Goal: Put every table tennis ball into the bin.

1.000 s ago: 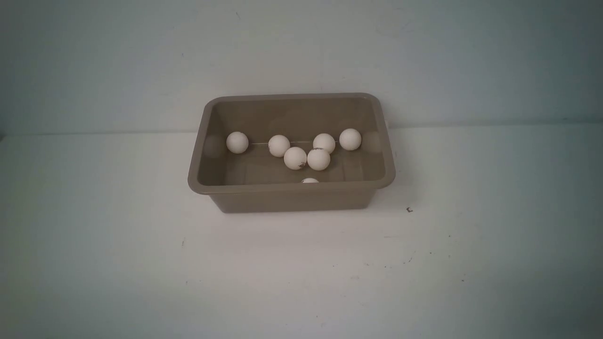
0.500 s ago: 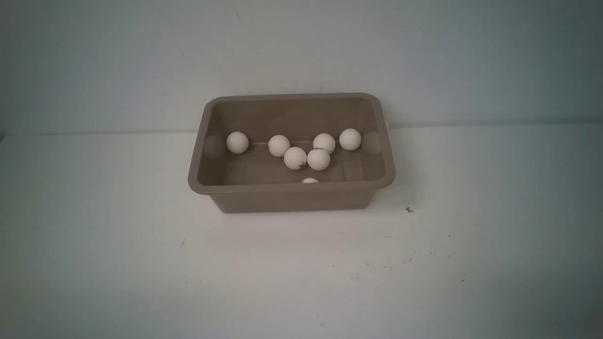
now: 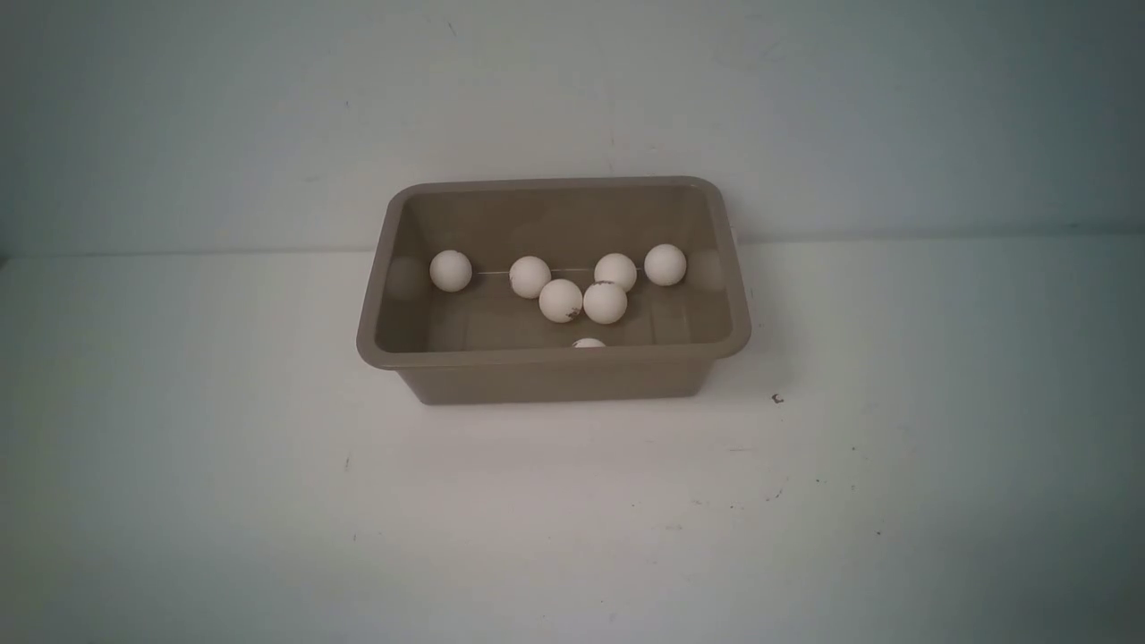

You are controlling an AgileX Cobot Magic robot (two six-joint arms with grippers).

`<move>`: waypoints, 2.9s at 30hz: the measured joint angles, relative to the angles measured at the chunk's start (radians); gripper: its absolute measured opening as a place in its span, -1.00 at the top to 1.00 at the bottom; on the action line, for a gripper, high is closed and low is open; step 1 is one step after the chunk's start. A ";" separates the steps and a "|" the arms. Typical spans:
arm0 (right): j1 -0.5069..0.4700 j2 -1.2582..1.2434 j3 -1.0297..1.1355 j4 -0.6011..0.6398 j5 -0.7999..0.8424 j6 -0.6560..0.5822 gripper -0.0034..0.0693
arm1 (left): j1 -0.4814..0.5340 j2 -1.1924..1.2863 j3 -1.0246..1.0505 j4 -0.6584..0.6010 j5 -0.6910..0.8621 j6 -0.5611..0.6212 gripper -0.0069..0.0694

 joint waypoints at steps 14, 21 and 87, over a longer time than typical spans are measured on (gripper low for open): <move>0.000 0.000 -0.011 0.023 0.112 -0.052 -0.62 | 0.000 0.000 0.000 -0.003 0.000 0.000 -0.27; 0.000 0.000 -0.011 0.028 0.107 -0.049 -0.62 | 0.000 0.000 0.000 -0.004 0.000 0.000 -0.27; 0.000 0.000 -0.011 0.031 0.106 -0.033 -0.62 | 0.000 0.000 0.001 -0.004 -0.001 0.000 -0.27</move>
